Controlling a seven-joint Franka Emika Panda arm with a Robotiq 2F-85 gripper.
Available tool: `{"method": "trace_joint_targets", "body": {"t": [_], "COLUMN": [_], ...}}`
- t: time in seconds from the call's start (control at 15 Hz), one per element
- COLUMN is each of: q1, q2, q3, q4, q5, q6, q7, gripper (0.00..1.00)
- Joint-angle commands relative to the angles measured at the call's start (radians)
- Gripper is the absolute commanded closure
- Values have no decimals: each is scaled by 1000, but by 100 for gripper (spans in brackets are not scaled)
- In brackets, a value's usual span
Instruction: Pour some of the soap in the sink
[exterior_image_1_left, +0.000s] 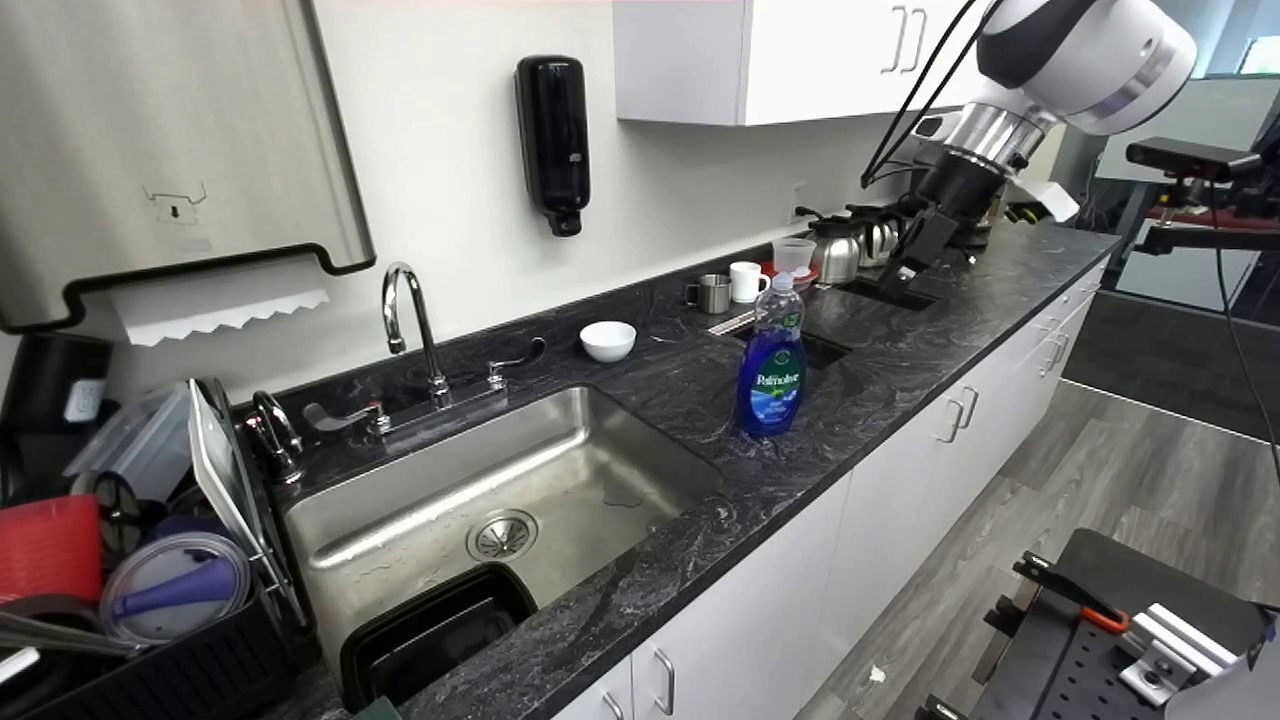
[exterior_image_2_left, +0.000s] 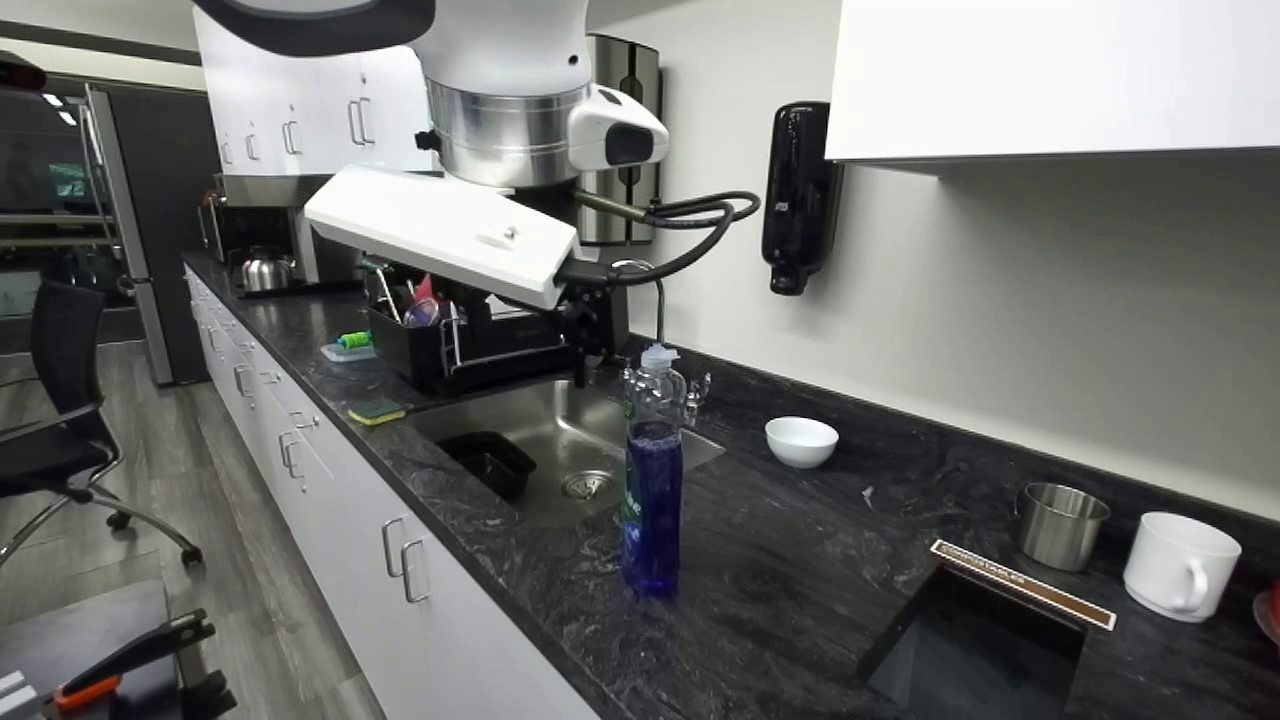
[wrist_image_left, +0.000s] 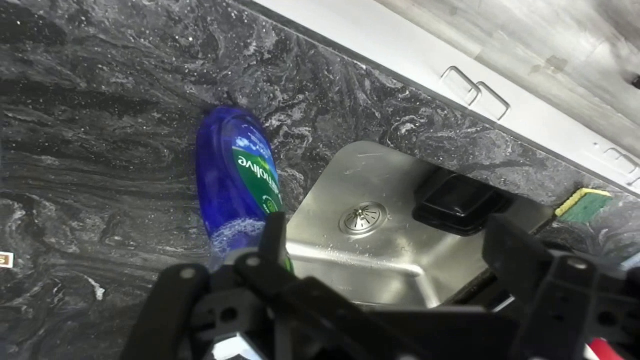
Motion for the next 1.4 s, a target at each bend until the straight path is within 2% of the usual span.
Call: {"method": "trace_joint_targets", "body": {"t": [0.0,0.4,0.67,1.33], "q1": [-27,-70,-108,-114], "q2": [60,149,132,121], "q3": [-11,-20,28,36], "q4": [48,100,75,71], "q5": [61,157,145,143], "q6": [-41,-95,-59,-53], "q7": [-129,-279,-240,-243], "gripper": [0,0,0,0]}}
